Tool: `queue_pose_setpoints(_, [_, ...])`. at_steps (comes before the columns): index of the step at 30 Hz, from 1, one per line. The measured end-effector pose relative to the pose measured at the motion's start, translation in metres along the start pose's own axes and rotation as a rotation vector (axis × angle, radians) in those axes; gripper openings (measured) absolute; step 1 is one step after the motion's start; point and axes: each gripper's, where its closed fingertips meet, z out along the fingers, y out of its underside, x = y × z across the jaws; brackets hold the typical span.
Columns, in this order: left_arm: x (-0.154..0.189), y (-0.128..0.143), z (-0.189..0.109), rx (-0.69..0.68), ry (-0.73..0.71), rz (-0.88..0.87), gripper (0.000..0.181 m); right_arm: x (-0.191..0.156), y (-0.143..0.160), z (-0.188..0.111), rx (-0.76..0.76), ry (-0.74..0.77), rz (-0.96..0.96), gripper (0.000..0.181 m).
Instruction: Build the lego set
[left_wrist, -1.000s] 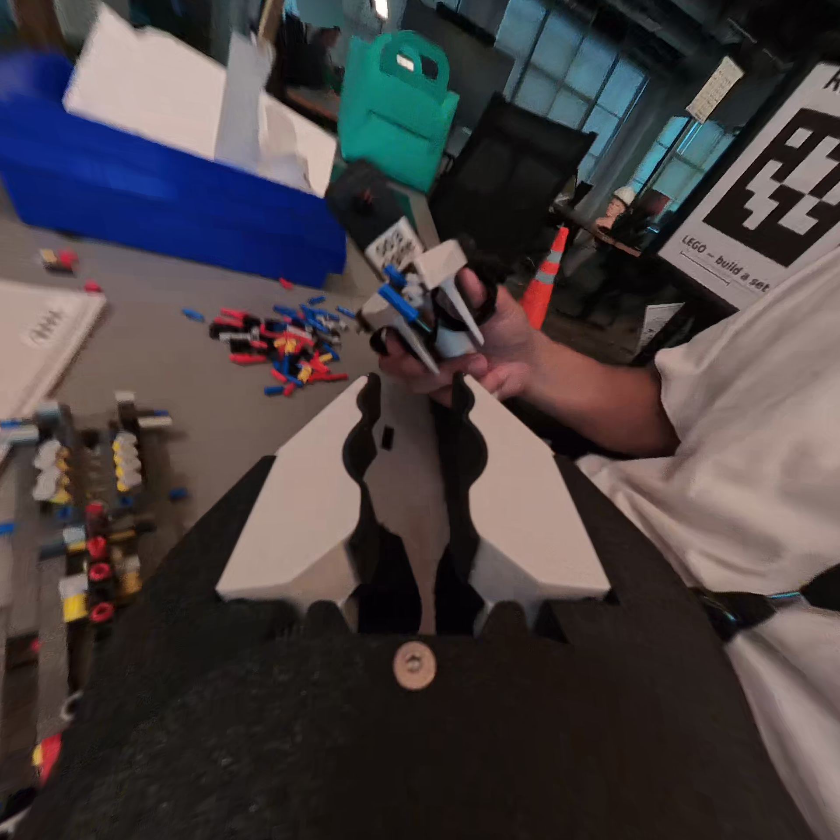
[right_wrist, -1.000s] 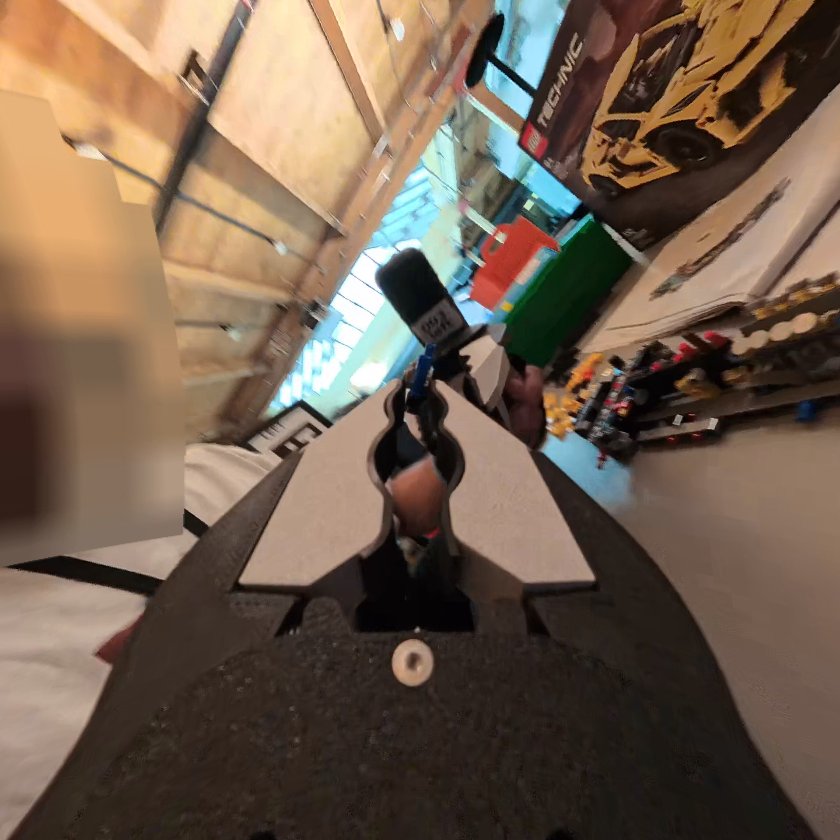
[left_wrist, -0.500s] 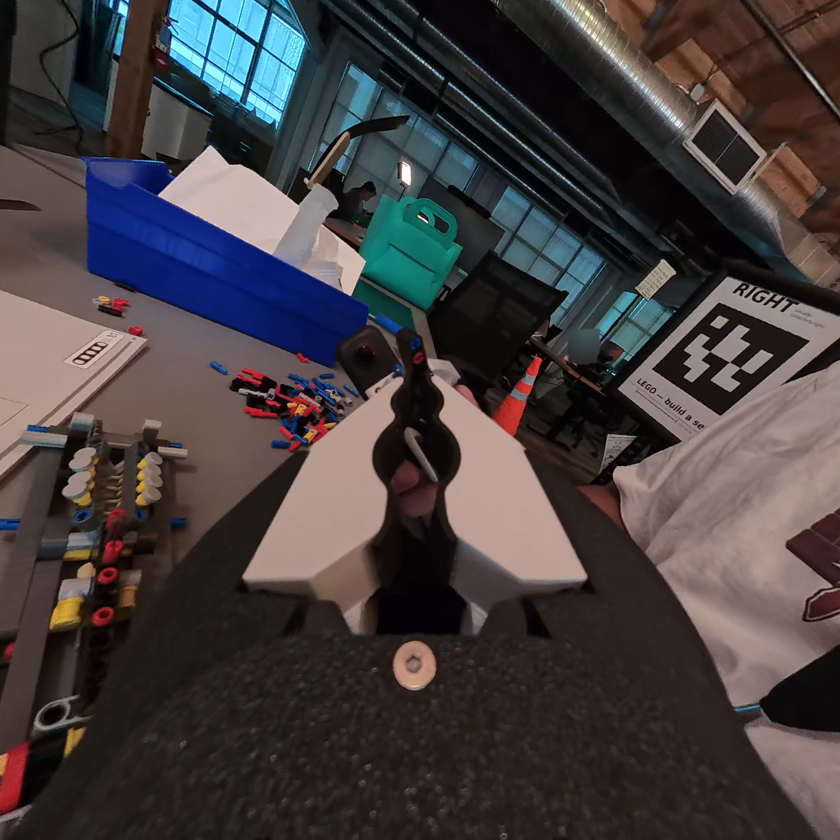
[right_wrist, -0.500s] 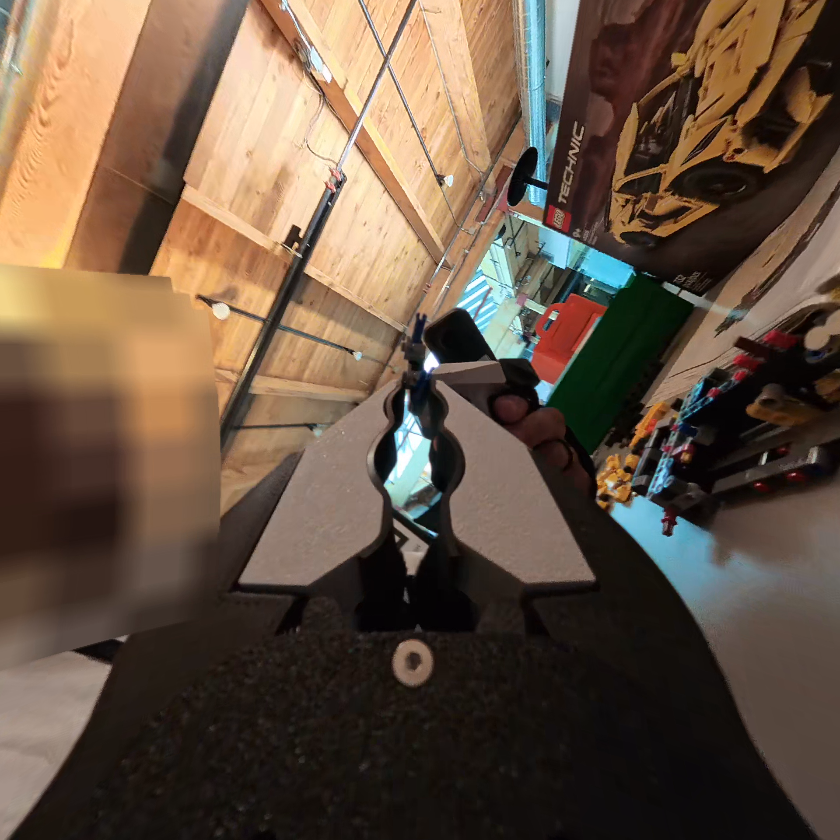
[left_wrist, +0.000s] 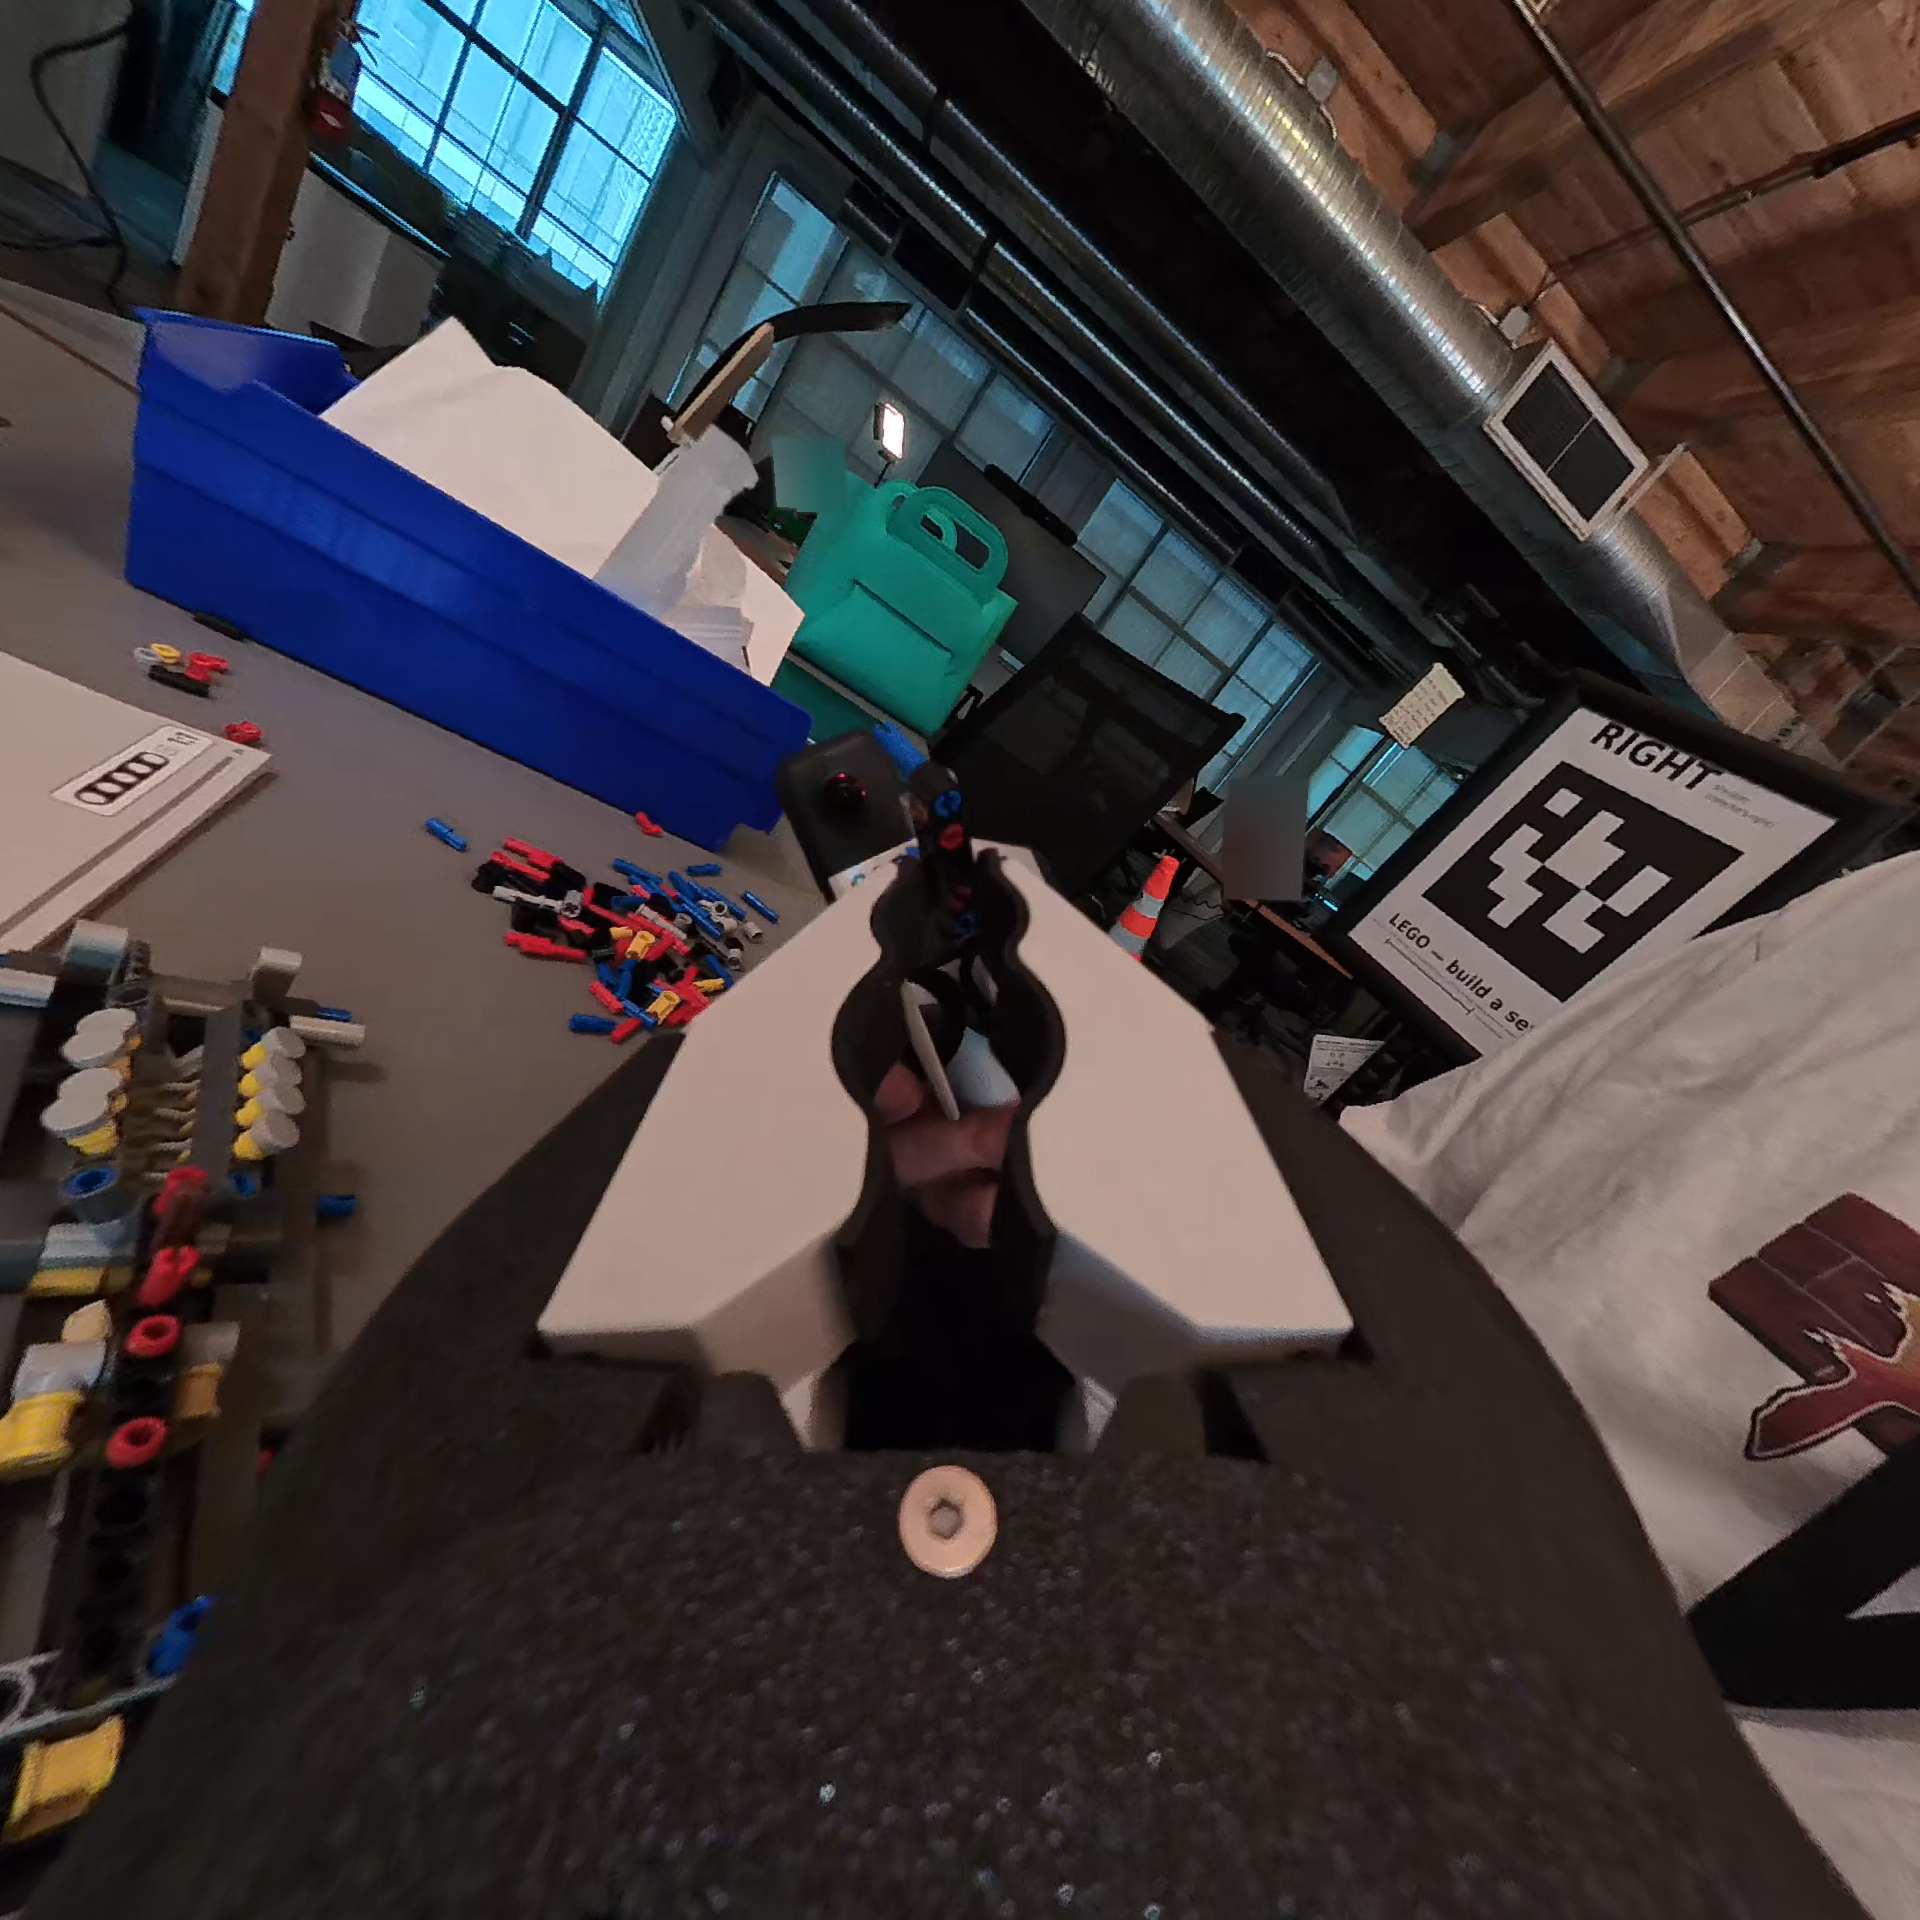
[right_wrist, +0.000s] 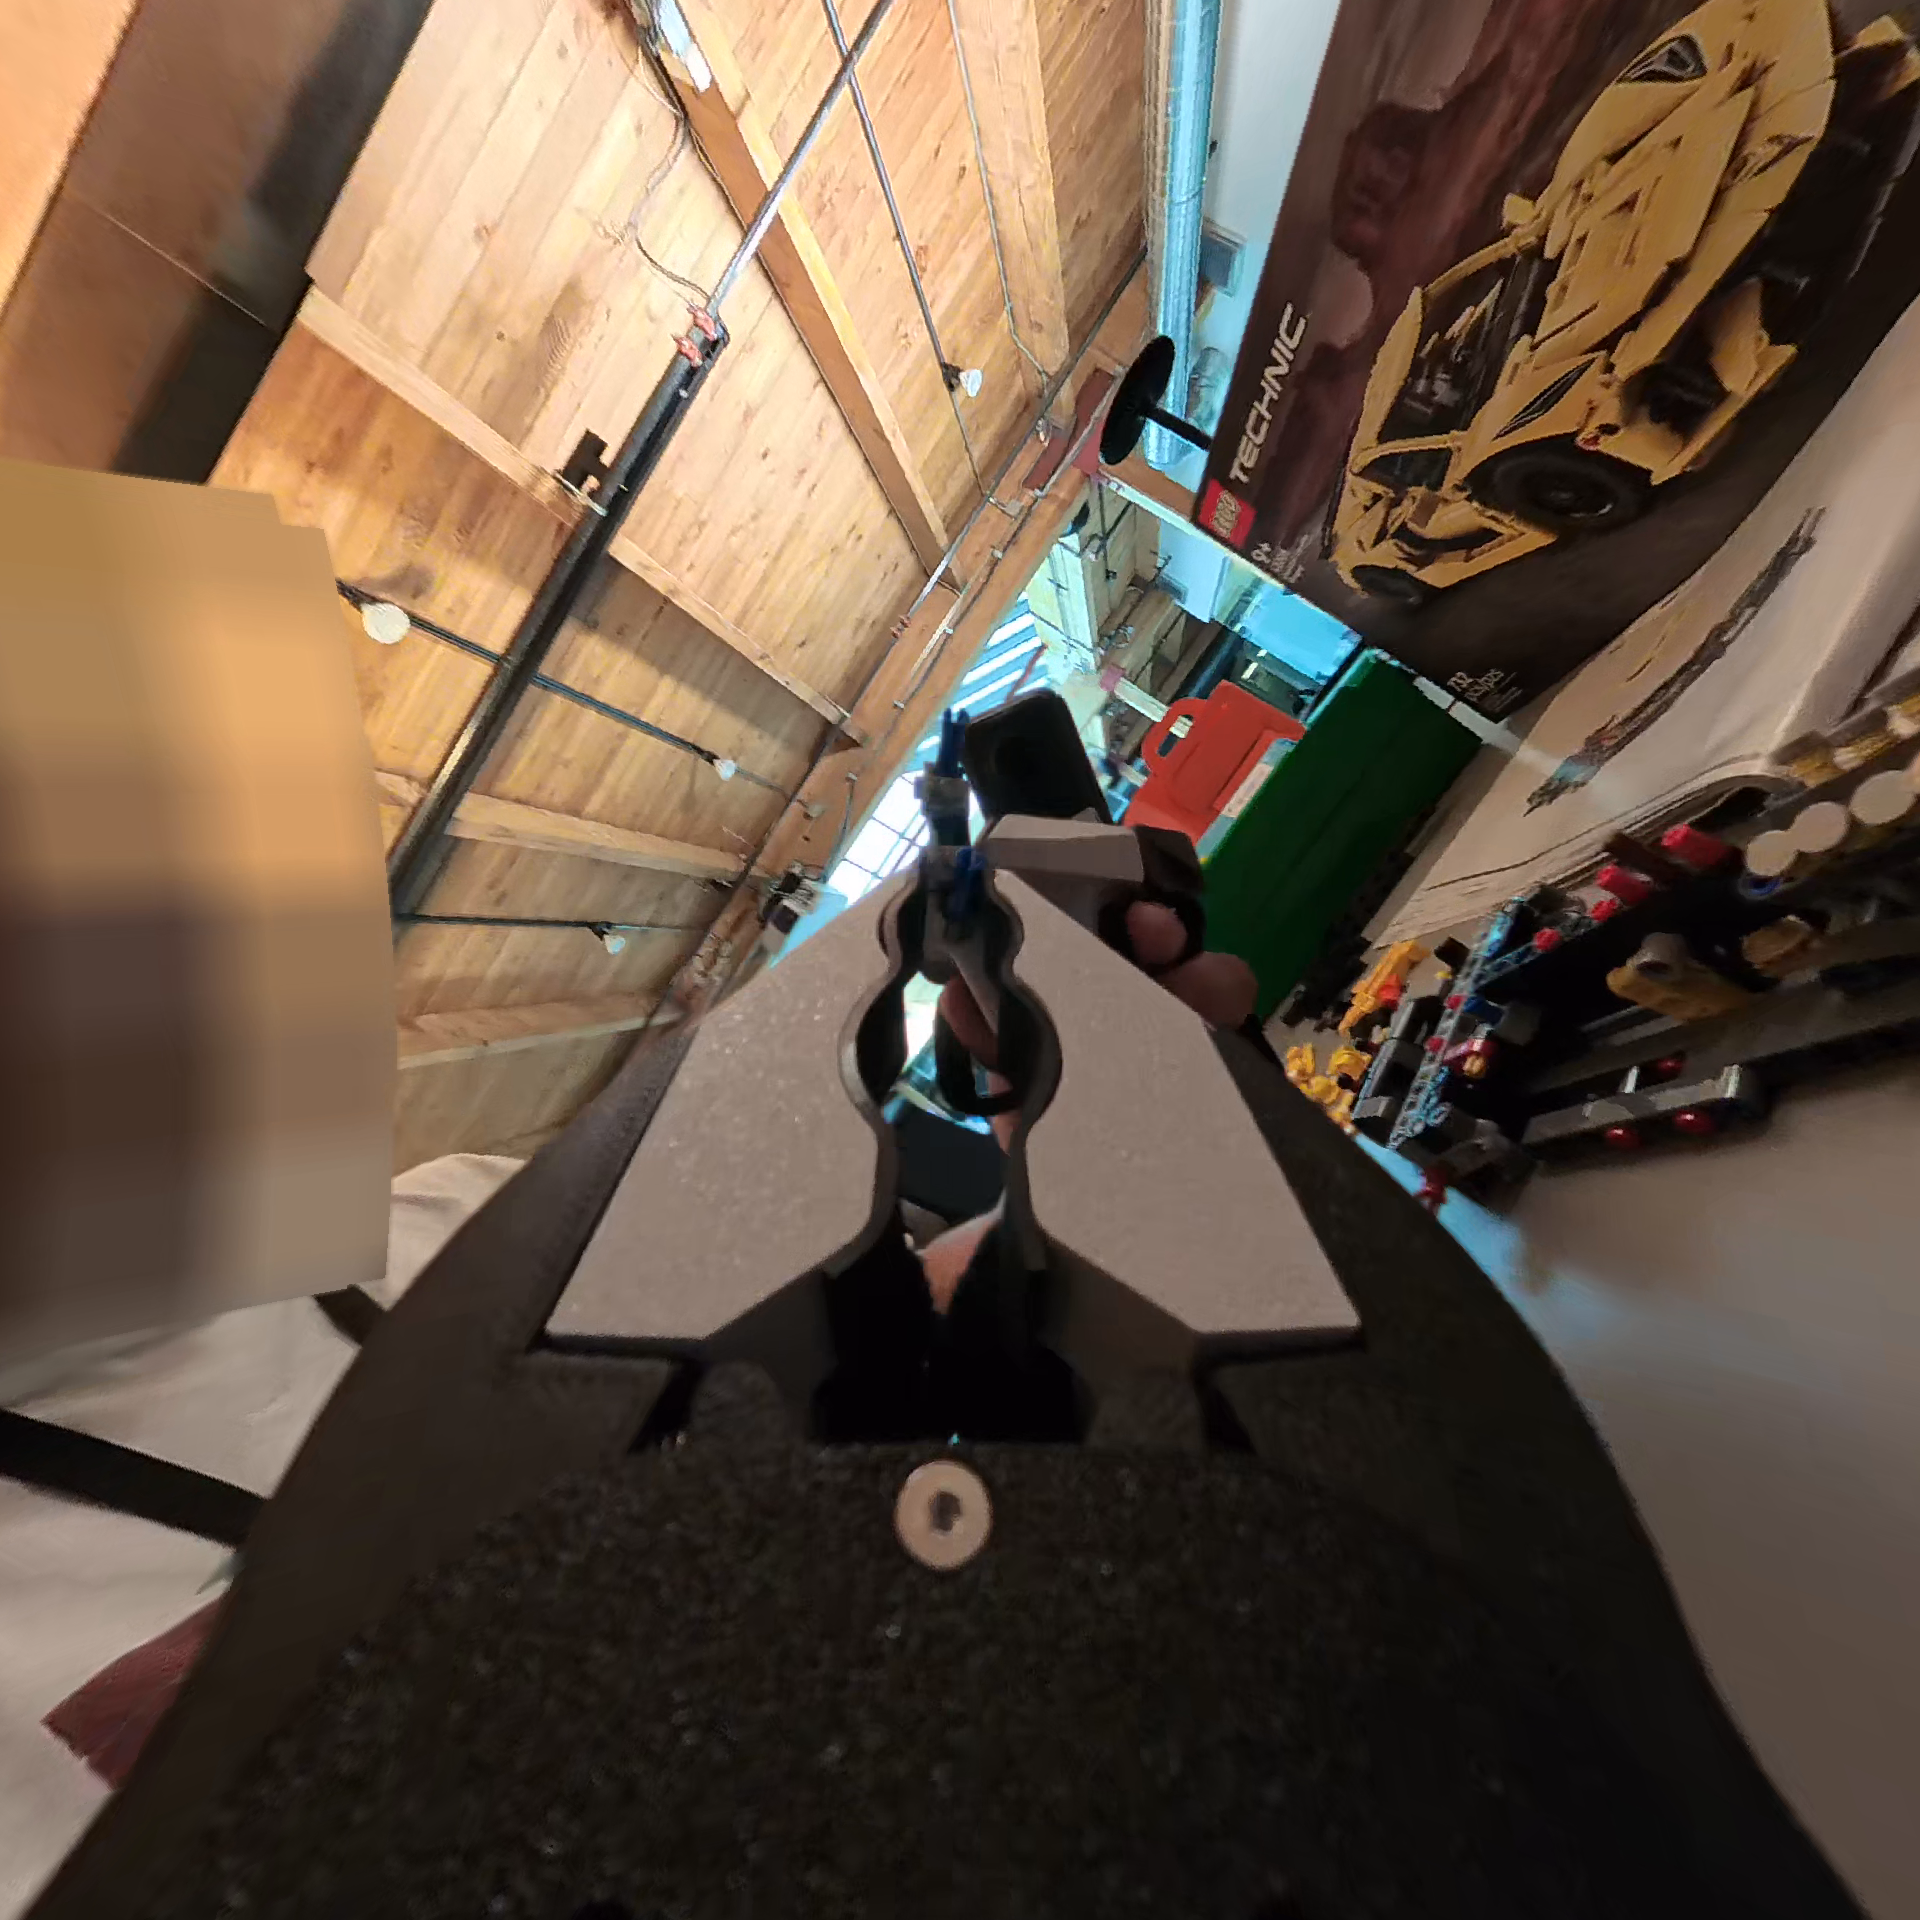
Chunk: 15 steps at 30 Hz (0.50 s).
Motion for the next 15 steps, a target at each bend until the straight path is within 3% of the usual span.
queue_pose_setpoints(6, [-0.005, 0.002, 0.000, -0.008, -0.016, -0.034, 0.006, 0.006, 0.000, -0.001, -0.006, 0.047, -0.054, 0.007])
queue_pose_setpoints(9, [-0.005, 0.003, 0.000, -0.009, 0.000, -0.063, 0.019, 0.010, 0.000, -0.002, -0.016, 0.094, -0.093, 0.007])
queue_pose_setpoints(11, [-0.010, 0.003, -0.001, -0.010, -0.028, -0.063, 0.006, 0.010, 0.001, -0.001, -0.018, 0.094, -0.095, 0.007])
queue_pose_setpoints(15, [-0.013, 0.004, -0.002, -0.014, -0.039, -0.079, 0.006, 0.013, 0.002, -0.001, -0.025, 0.110, -0.092, 0.007])
